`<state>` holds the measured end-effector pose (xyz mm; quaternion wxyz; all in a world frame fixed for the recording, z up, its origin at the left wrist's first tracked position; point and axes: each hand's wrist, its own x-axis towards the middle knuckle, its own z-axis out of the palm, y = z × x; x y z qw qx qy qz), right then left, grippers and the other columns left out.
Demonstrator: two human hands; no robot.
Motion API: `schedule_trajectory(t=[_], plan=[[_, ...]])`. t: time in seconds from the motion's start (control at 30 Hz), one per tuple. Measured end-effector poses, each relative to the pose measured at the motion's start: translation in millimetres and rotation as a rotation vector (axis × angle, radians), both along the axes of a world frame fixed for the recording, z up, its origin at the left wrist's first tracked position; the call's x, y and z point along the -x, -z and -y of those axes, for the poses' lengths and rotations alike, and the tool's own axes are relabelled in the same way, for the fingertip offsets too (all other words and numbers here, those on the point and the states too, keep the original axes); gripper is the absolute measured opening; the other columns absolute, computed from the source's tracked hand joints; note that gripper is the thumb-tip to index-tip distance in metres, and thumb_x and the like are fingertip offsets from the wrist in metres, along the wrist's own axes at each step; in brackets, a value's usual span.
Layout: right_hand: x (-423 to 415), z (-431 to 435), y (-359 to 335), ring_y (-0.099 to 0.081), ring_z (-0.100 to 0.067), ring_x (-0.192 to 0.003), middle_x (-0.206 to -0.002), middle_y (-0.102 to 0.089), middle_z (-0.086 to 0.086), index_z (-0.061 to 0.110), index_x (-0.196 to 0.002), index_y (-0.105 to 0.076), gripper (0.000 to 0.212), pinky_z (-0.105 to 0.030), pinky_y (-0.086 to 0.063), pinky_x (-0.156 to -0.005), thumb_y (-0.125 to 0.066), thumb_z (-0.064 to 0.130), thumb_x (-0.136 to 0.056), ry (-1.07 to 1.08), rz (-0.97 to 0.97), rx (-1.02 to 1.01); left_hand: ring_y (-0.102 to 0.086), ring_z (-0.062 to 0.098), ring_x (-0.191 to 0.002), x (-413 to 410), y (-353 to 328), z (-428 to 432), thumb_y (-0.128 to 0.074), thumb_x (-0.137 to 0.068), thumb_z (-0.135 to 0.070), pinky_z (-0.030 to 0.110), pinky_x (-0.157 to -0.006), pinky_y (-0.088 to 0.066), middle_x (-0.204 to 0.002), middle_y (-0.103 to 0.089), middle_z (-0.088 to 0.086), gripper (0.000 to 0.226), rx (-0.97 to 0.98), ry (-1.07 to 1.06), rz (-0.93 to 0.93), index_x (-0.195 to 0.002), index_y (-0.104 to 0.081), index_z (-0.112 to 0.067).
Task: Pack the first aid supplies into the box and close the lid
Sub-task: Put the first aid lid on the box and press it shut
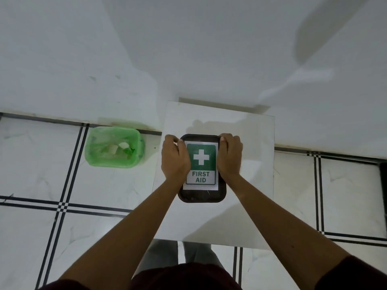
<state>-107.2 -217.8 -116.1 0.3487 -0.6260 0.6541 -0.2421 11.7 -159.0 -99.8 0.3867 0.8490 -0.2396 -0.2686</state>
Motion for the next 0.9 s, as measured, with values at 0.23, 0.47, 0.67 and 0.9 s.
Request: schedule_trajectory(t=[0.23,0.47,0.67,0.9], plan=[[-8.0,9.7,4.9,-0.046,-0.007,-0.07,-0.086,-0.051,-0.007,0.012,-0.078,-0.045,0.028,-0.011,-0.039,-0.065,-0.051,0.034,-0.095,0.045,0.113,-0.056,-0.048,0.008,-0.062,-9.4,15.1,18.2,-0.045,-0.097,-0.036,0.019,-0.059,-0.038,-0.069,-0.052,-0.002,0.033,0.147,-0.031,-0.165,-0.078,-0.049,-0.009],[-4.7,12.1,10.6,-0.054,-0.016,-0.067,-0.077,-0.059,-0.009,0.011,-0.074,-0.049,0.032,-0.013,-0.044,-0.061,-0.06,0.037,-0.09,0.121,0.198,-0.044,-0.05,0.007,-0.067,-11.5,24.3,17.2,-0.06,-0.089,-0.04,0.012,-0.063,-0.038,-0.077,-0.06,0.003,0.031,0.245,-0.026,-0.068,-0.077,-0.058,-0.012],[-5.4,13.8,9.5,-0.064,-0.018,-0.075,-0.083,-0.065,-0.002,0.018,-0.082,-0.057,0.026,-0.021,-0.052,-0.065,-0.059,0.043,-0.089,0.148,0.225,-0.11,-0.066,0.015,-0.073,-11.5,26.9,20.6,-0.058,-0.082,-0.058,0.022,-0.065,-0.05,-0.078,-0.07,0.002,0.047,0.148,-0.116,-0.171,-0.08,-0.068,-0.012],[-3.1,16.4,17.8,-0.067,-0.02,-0.076,-0.088,-0.07,-0.01,0.004,-0.088,-0.068,0.048,-0.015,-0.05,-0.064,-0.056,0.05,-0.088,0.147,0.217,-0.205,-0.067,0.019,-0.078,-15.8,36.8,21.5,-0.05,-0.075,-0.075,0.038,-0.076,-0.056,-0.08,-0.071,0.005,0.065,0.111,-0.098,-0.17,-0.077,-0.073,-0.015]])
